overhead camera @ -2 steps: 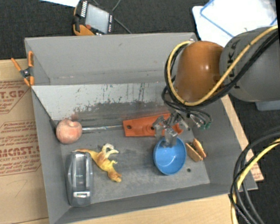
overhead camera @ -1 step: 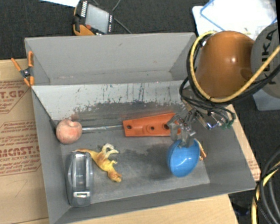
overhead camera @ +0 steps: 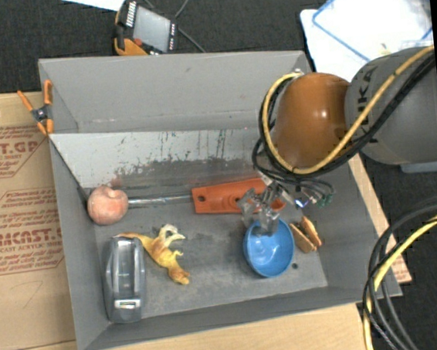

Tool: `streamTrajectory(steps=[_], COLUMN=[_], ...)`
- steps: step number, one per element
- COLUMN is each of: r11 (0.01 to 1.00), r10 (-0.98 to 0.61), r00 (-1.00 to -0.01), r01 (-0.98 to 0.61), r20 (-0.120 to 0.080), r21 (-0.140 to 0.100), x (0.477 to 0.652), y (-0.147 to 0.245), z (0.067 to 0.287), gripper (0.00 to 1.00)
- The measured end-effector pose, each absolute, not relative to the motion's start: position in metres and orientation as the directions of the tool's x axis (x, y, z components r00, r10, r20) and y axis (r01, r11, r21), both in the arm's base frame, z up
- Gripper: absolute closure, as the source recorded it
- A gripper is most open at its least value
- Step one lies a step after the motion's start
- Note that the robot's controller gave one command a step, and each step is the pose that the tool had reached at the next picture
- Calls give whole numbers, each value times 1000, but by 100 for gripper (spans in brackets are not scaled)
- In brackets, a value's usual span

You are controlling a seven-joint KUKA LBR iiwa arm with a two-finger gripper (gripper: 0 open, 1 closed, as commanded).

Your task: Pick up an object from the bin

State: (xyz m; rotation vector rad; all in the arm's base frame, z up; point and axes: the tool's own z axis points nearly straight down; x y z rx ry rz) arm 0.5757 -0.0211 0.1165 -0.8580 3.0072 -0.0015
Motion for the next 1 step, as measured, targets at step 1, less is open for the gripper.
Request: streamTrajectory(steps=[1], r11=[763], r10=[-647], r00=[-763], r01=[-647], r20=[-14], r21=[-13], x=[546], y=[-45], z=[117], gripper=[100])
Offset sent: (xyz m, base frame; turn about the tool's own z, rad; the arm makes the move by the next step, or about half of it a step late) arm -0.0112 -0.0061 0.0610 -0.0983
